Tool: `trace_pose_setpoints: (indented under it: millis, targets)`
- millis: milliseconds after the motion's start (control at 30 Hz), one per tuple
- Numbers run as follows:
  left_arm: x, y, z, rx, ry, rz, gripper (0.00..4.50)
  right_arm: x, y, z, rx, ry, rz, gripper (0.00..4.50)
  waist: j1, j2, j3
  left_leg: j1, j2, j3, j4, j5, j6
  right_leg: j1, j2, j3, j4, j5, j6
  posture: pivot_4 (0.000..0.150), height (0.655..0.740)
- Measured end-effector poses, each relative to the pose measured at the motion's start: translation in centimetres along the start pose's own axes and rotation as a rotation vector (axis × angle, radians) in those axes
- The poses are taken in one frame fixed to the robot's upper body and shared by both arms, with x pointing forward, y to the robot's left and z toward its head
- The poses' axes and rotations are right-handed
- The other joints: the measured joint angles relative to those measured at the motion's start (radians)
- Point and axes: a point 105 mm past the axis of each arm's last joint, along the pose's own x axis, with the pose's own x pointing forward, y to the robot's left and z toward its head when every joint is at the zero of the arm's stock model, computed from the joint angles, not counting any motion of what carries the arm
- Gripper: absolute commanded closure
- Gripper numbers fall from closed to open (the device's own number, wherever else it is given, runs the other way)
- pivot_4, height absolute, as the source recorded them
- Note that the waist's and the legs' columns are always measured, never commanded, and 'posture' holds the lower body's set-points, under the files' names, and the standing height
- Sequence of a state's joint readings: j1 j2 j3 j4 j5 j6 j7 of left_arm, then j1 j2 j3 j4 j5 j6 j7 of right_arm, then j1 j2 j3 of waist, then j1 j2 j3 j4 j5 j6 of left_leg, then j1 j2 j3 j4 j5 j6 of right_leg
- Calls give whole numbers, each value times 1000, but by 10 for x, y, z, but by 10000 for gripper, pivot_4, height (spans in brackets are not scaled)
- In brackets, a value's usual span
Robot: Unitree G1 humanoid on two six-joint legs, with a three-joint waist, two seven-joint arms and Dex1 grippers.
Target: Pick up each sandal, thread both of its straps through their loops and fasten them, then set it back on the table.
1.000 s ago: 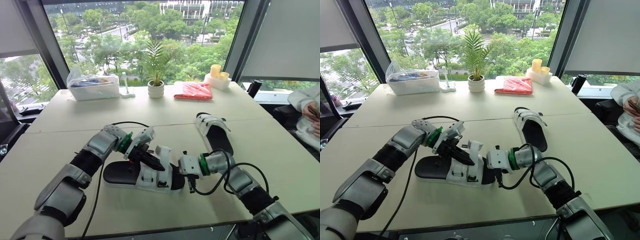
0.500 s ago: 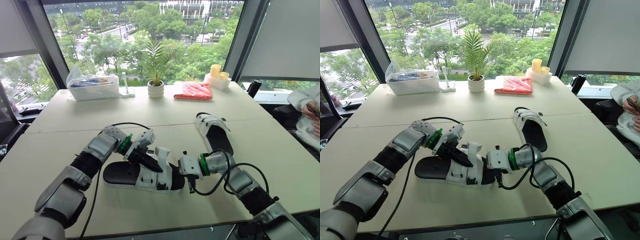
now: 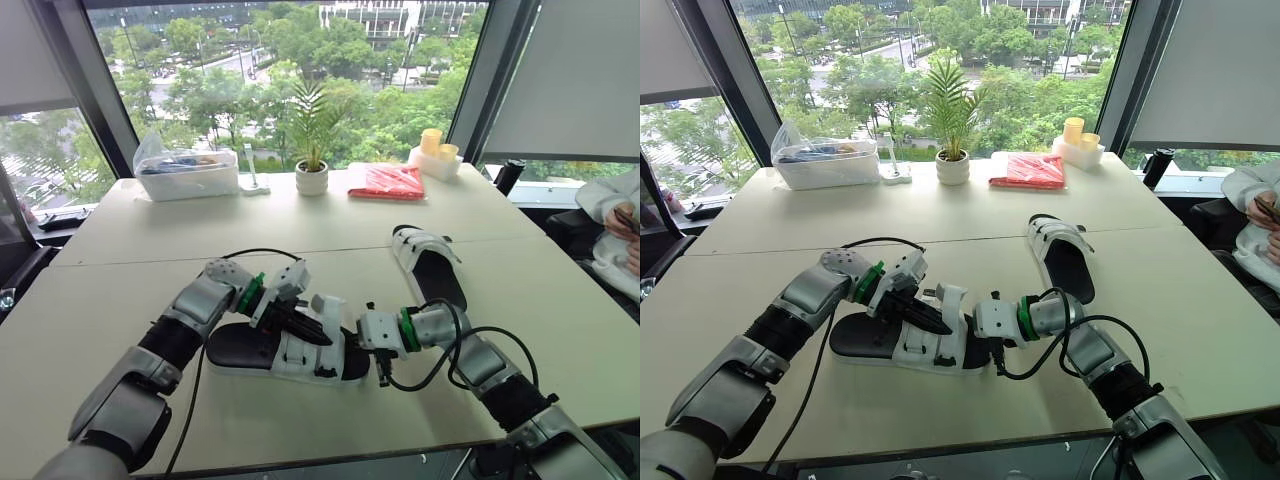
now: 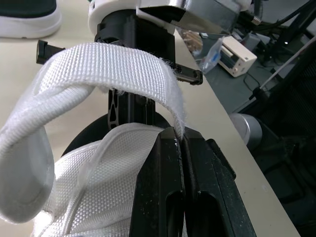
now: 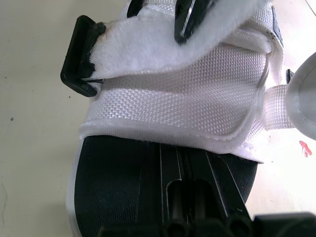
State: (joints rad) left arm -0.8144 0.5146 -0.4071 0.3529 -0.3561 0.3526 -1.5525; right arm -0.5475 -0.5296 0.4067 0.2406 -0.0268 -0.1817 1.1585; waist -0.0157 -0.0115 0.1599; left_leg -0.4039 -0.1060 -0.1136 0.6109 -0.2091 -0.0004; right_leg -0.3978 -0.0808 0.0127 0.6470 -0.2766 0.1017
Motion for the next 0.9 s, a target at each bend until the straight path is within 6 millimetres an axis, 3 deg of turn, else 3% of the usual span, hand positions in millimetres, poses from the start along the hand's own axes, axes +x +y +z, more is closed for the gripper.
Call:
trace_pose_setpoints:
  millis: [467,567,800,833,900]
  targets:
    - [4,-19,-13,149,58,-22,44620,0,0,0,1,1,0,45000,1,0,0,0,0,0,0,0,0,0,0,0,0,0,0,1500,7400]
    - [6,-21,-16,157,62,-20,36810,0,0,0,1,0,1,45000,0,1,0,0,0,0,0,0,0,0,0,0,0,0,0,1500,7400]
    - [-10,-41,-18,138,61,3,3899,0,0,0,2,0,-2,45000,1,1,0,0,0,0,0,0,0,0,0,0,0,-1,-2,1500,7400]
    - [-13,-45,-18,126,56,8,1627,1,0,0,3,0,-2,45000,0,0,0,0,0,0,0,0,0,0,0,0,0,-2,-3,1500,7400]
    - [-18,-59,-19,101,51,10,1627,1,0,0,3,-3,-3,45000,-3,1,0,1,0,1,-1,0,0,0,-1,1,0,-2,-3,1500,7400]
